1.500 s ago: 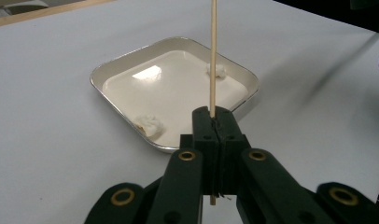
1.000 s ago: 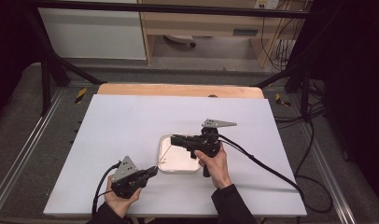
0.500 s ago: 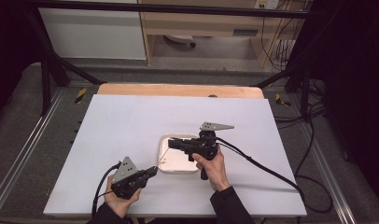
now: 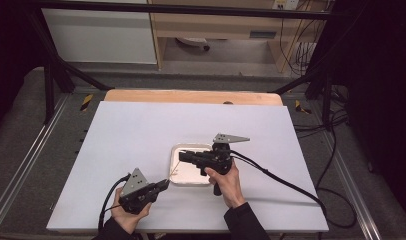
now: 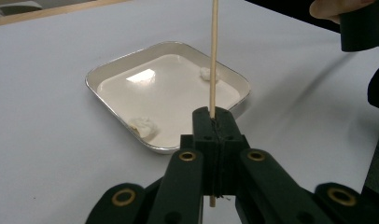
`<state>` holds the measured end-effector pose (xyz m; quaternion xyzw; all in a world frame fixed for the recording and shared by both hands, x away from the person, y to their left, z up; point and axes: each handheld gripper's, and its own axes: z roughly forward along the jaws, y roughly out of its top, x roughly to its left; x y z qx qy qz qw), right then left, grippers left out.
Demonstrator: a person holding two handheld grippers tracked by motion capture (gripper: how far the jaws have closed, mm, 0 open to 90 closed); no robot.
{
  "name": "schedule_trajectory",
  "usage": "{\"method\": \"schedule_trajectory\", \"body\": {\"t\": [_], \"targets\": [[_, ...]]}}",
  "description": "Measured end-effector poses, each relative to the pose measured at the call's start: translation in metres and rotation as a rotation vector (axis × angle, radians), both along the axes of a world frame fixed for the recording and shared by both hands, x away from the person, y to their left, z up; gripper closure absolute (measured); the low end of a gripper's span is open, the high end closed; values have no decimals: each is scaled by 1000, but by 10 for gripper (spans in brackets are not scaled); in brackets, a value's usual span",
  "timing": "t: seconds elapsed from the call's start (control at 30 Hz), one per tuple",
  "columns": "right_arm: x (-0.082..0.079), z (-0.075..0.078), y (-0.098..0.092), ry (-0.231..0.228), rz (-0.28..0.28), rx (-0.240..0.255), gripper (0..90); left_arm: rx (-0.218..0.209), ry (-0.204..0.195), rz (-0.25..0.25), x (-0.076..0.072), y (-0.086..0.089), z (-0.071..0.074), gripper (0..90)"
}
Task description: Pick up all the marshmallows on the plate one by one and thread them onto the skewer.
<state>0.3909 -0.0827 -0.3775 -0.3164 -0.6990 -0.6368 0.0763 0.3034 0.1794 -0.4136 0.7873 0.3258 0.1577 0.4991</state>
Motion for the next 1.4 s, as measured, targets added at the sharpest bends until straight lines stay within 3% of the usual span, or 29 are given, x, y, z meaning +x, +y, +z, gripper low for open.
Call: {"method": "schedule_trajectory", "body": {"t": [0.33, 0.37, 0.4, 0.43, 0.47, 0.53, 0.63, 0.9, 1.07, 1.2, 1.4], "targets": [[-3, -4, 3, 4, 9, 2, 818, -2, -2, 8, 1, 3, 2, 895], [-3, -5, 4, 8, 16, 1, 817, -29, -10, -6, 1, 2, 4, 894], [-4, -9, 7, 41, 59, -22, 816, -28, -19, -10, 1, -1, 8, 895], [-6, -15, 15, 52, 95, -41, 814, 9, -41, -3, 1, -5, 10, 895], [-9, -20, 21, 52, 101, -44, 814, 18, -49, 8, 1, -7, 10, 895], [-13, -21, 27, 15, 81, -55, 813, -6, -18, 10, 4, -2, 6, 894], [-12, -24, 29, 35, 86, -59, 809, 1, -22, 18, 4, -2, 5, 894], [-14, -28, 30, 39, 93, -92, 799, 2, -23, 12, 6, -6, 4, 892], [-12, -29, 30, 46, 87, -112, 784, -5, -3, 12, 8, -6, 1, 891], [-12, -24, 27, 14, 46, -126, 627, -11, -10, 11, 10, -2, 0, 891], [-10, -10, 14, -78, -24, -212, 311, -22, 36, 33, 11, 9, -2, 890]]}}
